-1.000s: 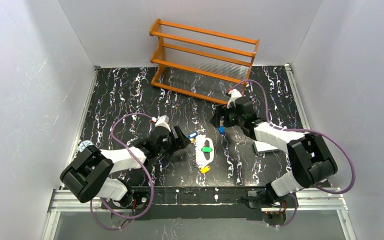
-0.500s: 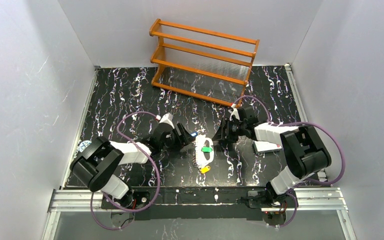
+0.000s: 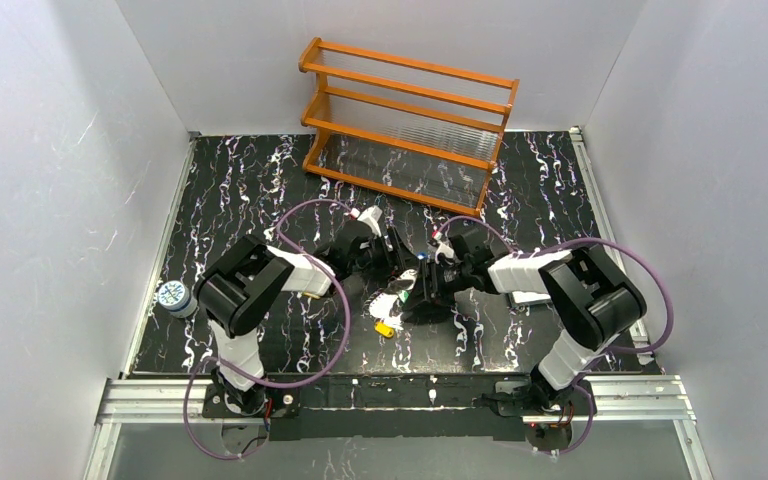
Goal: Put the keys on the keyring
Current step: Adjust the keyring at the center of the board, then pick up the keyring from the center of the board, then adjust the keyring.
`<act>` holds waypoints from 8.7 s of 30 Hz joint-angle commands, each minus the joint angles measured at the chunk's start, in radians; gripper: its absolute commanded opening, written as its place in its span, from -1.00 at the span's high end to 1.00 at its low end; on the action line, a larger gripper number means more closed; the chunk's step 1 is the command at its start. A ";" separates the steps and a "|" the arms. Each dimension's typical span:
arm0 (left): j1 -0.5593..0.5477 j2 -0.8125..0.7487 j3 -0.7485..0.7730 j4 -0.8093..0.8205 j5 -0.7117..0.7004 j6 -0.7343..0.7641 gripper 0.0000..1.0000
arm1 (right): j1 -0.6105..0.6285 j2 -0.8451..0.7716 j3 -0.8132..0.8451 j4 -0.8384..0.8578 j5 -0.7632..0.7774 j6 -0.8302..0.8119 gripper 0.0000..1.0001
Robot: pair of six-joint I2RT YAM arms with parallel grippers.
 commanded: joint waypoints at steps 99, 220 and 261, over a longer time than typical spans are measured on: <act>0.107 -0.795 -0.272 -0.660 -0.286 0.187 -0.36 | 0.117 0.155 0.566 -0.445 0.215 -0.429 0.02; -0.034 -0.778 -0.591 0.226 0.343 1.071 0.39 | 0.211 -0.257 -0.043 0.313 -0.108 -0.883 0.97; -0.076 -0.743 -0.605 0.272 0.156 1.072 1.00 | 0.211 -0.305 -0.068 0.284 -0.057 -0.899 0.39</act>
